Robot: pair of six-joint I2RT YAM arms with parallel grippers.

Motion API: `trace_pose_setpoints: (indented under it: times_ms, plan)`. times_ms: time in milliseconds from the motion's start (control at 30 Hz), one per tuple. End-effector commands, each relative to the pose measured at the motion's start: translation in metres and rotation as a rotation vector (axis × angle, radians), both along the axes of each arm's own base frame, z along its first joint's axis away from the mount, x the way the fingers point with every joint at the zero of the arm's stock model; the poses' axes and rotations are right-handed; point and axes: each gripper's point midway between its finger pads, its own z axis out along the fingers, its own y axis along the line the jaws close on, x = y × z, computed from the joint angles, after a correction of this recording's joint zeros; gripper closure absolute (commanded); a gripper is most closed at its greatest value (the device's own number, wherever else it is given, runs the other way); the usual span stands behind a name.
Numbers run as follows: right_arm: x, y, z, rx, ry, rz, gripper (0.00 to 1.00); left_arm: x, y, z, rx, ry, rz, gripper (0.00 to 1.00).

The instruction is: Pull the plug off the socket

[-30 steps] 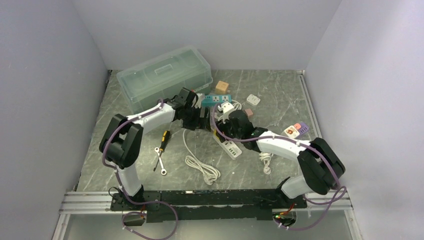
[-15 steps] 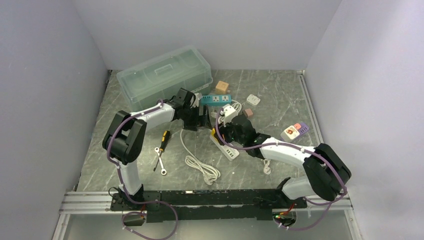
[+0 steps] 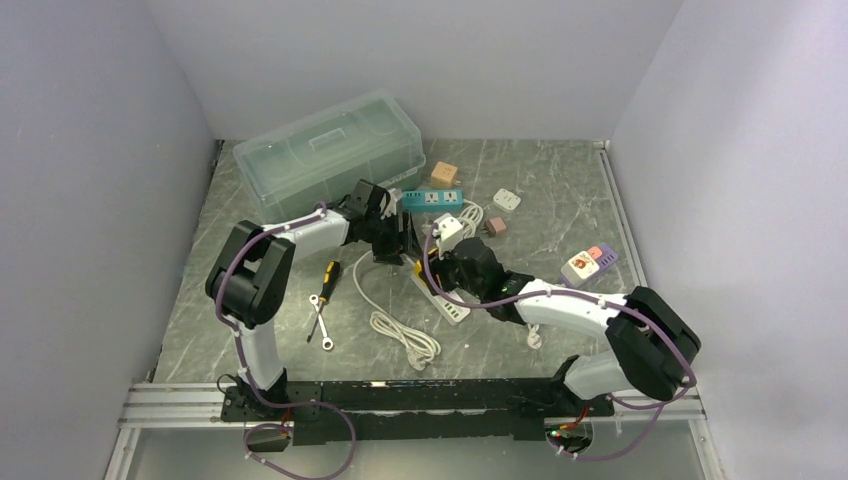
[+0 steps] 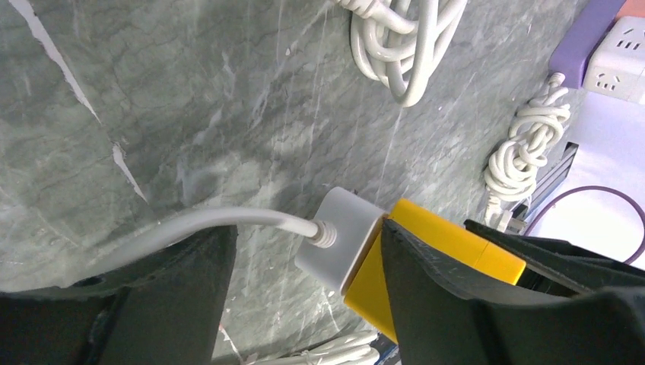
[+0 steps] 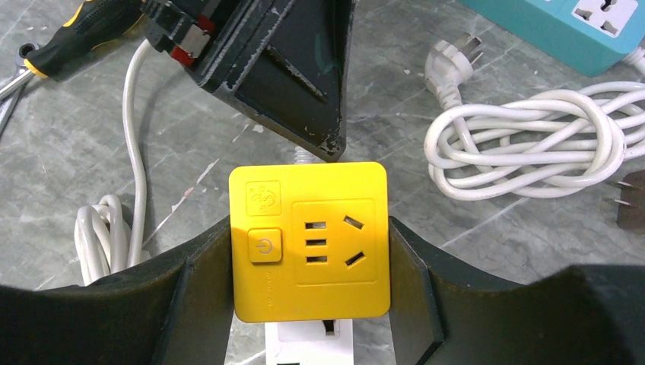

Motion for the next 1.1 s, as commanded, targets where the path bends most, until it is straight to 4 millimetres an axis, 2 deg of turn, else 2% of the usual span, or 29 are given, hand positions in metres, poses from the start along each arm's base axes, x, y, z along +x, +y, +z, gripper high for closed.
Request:
trace_pose_setpoints:
  times_ms: [0, 133, 333, 567, 800, 1067]
  plan:
    - [0.015, 0.022, 0.047, 0.125, -0.118, -0.033, 1.0, 0.002, -0.007, 0.004, -0.047, 0.004, 0.001, 0.33]
    - [0.016, 0.023, 0.048, 0.119, -0.128, -0.056, 1.0, -0.002, -0.011, 0.001, -0.075, 0.039, 0.004, 0.46]
    - [0.018, 0.022, 0.043, 0.1, -0.124, -0.099, 1.0, -0.006, -0.014, -0.006, -0.096, 0.082, 0.01, 0.59]
    - [0.018, 0.031, 0.046, 0.131, -0.133, -0.115, 1.0, -0.004, -0.009, -0.009, -0.067, 0.072, 0.027, 0.57]
    - [0.019, 0.026, 0.056, 0.155, -0.141, -0.198, 1.0, -0.004, -0.002, -0.012, -0.041, 0.06, 0.083, 0.47]
    - [0.007, 0.031, 0.063, 0.207, -0.148, -0.153, 1.0, -0.003, -0.002, -0.013, -0.048, 0.063, 0.097, 0.45]
